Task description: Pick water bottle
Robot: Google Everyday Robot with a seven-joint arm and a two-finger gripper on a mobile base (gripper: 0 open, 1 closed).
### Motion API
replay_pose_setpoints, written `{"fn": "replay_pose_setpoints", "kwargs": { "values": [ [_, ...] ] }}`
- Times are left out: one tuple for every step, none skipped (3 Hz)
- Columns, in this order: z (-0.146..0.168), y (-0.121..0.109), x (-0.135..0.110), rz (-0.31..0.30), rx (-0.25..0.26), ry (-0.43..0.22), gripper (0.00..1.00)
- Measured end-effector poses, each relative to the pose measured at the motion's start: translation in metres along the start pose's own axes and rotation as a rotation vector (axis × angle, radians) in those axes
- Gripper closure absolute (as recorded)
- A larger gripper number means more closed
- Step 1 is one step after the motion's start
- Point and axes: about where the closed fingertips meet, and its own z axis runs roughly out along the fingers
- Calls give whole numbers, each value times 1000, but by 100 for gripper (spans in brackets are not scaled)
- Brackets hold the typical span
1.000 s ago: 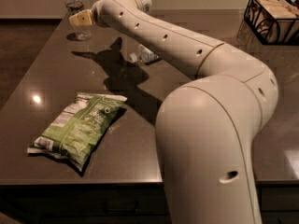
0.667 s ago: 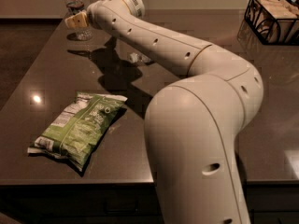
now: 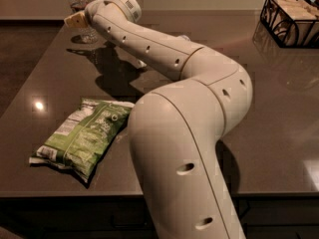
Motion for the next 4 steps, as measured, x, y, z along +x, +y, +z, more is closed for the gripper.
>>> {"fn": "replay_pose_setpoints", "kwargs": {
  "values": [
    [8,6,-1,0,-4,10,0],
    [16,11,-5,6,-8,19,0],
    [22,14,-6,17,-14,32,6],
    [26,18,-8,53,-41,62,37]
  ]
}}
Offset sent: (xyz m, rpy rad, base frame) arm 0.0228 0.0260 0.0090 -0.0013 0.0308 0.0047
